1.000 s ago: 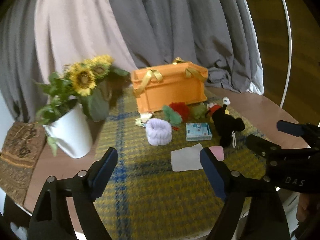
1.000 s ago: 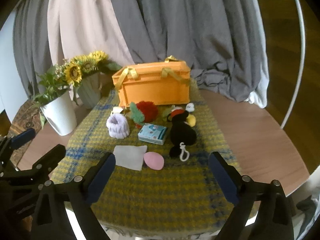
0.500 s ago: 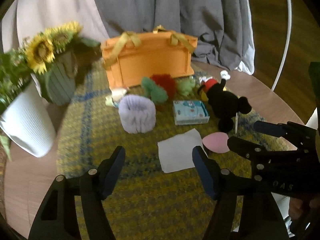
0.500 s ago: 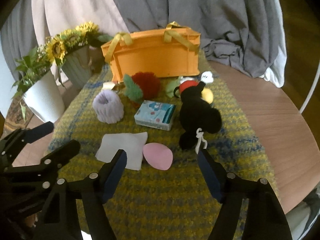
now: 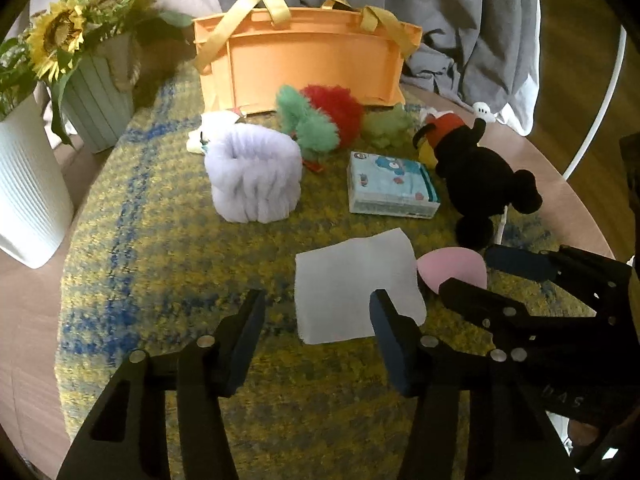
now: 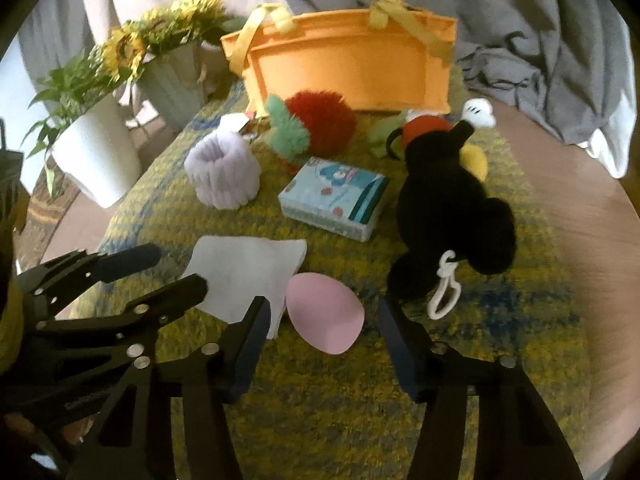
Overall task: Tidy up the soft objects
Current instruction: 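Grasp the white cloth with the left tool while the right tool grasps the pink sponge, then lift the cloth and sponge and carry both over the orange crate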
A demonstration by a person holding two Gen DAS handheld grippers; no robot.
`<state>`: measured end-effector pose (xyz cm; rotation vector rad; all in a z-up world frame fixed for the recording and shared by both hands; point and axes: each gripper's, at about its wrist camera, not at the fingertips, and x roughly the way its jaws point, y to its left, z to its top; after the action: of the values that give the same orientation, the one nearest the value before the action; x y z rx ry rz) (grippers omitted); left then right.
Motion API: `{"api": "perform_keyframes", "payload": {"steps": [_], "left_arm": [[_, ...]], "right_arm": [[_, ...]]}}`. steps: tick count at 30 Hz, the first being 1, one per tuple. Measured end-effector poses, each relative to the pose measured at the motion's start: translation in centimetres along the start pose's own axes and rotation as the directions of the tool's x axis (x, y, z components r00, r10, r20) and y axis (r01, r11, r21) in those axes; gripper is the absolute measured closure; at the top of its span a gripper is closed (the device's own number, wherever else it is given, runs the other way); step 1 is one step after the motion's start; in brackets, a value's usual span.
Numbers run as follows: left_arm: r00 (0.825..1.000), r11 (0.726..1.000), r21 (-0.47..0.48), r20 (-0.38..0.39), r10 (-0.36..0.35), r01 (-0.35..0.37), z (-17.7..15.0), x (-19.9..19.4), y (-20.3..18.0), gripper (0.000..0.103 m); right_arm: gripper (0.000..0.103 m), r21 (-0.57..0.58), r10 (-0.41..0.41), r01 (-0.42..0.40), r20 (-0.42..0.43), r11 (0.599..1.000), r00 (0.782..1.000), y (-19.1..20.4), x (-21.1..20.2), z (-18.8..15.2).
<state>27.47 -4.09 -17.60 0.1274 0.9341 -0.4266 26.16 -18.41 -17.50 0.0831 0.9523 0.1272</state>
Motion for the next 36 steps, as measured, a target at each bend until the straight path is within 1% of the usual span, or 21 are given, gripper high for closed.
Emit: {"api": "perform_keyframes", "payload": {"steps": [2,4,6,7,9,10,12,15,23,31,36], "left_arm": [[1.0,1.0,-0.001,-0.011,0.005,-0.005,0.0,0.6,-0.1,0.052],[1.0,1.0,-0.014,-0.024,-0.01,0.01,-0.1,1.1,-0.1,0.057],[0.999,0.999,-0.033,-0.037,-0.03,0.029,-0.1,1.4,0.0,0.068],[0.998,0.999,-0.037,-0.04,-0.037,0.036,-0.1,1.5,0.0,0.07],[0.997,0.997,-0.052,-0.054,-0.055,0.052,-0.1,1.7,0.2,0.083],[0.996,0.997,-0.058,-0.06,-0.061,0.058,-0.1,1.8,0.2,0.086],[0.995,0.995,-0.069,-0.063,-0.078,0.073,0.0,1.7,0.2,0.094],[0.996,0.995,-0.063,-0.05,-0.08,0.077,0.1,1.2,-0.1,0.095],[0.999,0.998,-0.048,0.015,-0.042,0.043,1.0,-0.5,-0.3,0.096],[0.996,0.999,-0.03,0.091,-0.021,0.024,2.4,-2.6,-0.1,0.096],[0.987,1.0,-0.021,0.158,-0.007,0.011,3.6,-4.3,0.0,0.096]], "right_arm": [[0.046,0.001,0.011,-0.011,-0.011,1.0,1.0,-0.2,0.4,-0.1],[0.047,0.004,0.032,-0.032,-0.03,0.999,0.999,-0.3,0.9,-0.2],[0.05,-0.005,0.042,-0.042,-0.04,0.999,0.998,-0.3,1.4,-0.2],[0.051,-0.005,0.048,-0.048,-0.042,0.999,0.998,-0.3,1.5,-0.2],[0.055,-0.002,0.06,-0.06,-0.043,0.998,0.997,-0.3,1.8,-0.1],[0.055,-0.003,0.059,-0.059,-0.043,0.998,0.997,-0.3,1.8,-0.1],[0.061,-0.003,0.055,-0.056,-0.044,0.998,0.997,-0.4,1.9,-0.1],[0.062,-0.002,0.06,-0.061,-0.039,0.998,0.997,-0.5,1.8,-0.1],[0.063,0.016,0.066,-0.066,-0.014,0.998,0.998,-0.6,0.9,0.2],[0.063,0.003,0.043,-0.043,0.056,0.999,0.997,-0.6,-1.3,1.9],[0.063,-0.006,0.04,-0.039,0.113,0.999,0.993,-0.3,-2.9,3.3]]}}
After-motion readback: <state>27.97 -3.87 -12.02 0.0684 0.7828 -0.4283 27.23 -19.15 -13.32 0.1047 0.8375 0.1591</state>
